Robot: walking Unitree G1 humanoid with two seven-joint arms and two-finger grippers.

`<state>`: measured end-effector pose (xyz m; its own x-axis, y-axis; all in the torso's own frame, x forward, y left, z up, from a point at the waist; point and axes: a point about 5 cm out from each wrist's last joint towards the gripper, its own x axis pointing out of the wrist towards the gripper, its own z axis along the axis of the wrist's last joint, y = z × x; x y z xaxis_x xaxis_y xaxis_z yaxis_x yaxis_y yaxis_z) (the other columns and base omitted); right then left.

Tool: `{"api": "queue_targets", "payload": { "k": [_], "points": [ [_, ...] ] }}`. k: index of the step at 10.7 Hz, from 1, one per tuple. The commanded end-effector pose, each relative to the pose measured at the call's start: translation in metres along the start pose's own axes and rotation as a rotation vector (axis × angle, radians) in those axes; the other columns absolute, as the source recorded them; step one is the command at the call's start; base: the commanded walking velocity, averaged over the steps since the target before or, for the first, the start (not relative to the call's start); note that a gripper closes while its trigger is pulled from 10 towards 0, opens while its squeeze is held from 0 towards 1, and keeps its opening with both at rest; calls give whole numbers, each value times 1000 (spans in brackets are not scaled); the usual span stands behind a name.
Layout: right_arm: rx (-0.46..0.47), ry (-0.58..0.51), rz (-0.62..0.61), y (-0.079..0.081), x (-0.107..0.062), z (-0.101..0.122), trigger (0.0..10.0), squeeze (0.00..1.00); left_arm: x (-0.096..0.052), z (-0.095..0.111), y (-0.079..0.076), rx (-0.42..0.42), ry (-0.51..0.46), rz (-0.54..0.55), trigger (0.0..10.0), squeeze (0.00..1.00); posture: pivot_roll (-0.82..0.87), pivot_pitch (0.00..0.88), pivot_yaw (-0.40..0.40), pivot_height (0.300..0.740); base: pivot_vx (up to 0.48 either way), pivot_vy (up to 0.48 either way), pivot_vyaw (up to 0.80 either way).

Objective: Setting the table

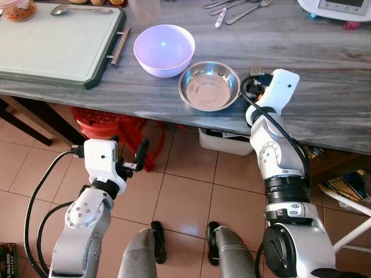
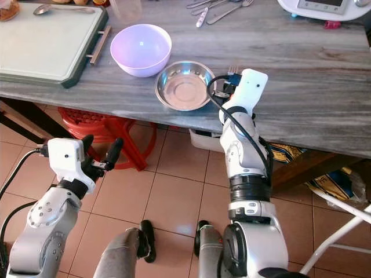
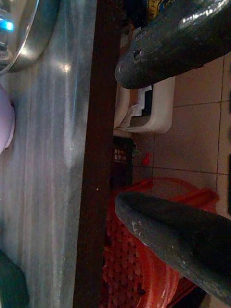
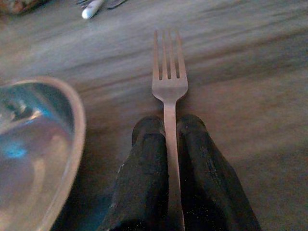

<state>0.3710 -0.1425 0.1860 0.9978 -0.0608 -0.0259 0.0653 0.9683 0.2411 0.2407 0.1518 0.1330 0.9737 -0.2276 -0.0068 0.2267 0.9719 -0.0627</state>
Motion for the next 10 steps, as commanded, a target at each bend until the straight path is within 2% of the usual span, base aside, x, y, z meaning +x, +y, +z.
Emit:
{"api": "queue_targets", "payload": {
  "k": [1, 4, 10],
  "points": [
    [-25, 81, 17, 1, -2, -18, 10000, 0, -2, -3, 0, -6, 17, -4, 10000, 0, 15, 303, 48, 740, 0, 0, 0],
    [-45, 104, 26, 2, -2, -23, 10000, 0, -1, -3, -1, -4, 20, -3, 10000, 0, 17, 303, 47, 740, 0, 0, 0],
    [-83, 101, -52, -20, -8, -22, 10000, 0, -1, -4, -2, -4, 24, -7, 10000, 0, 11, 305, 48, 740, 0, 0, 0]
  ]
}}
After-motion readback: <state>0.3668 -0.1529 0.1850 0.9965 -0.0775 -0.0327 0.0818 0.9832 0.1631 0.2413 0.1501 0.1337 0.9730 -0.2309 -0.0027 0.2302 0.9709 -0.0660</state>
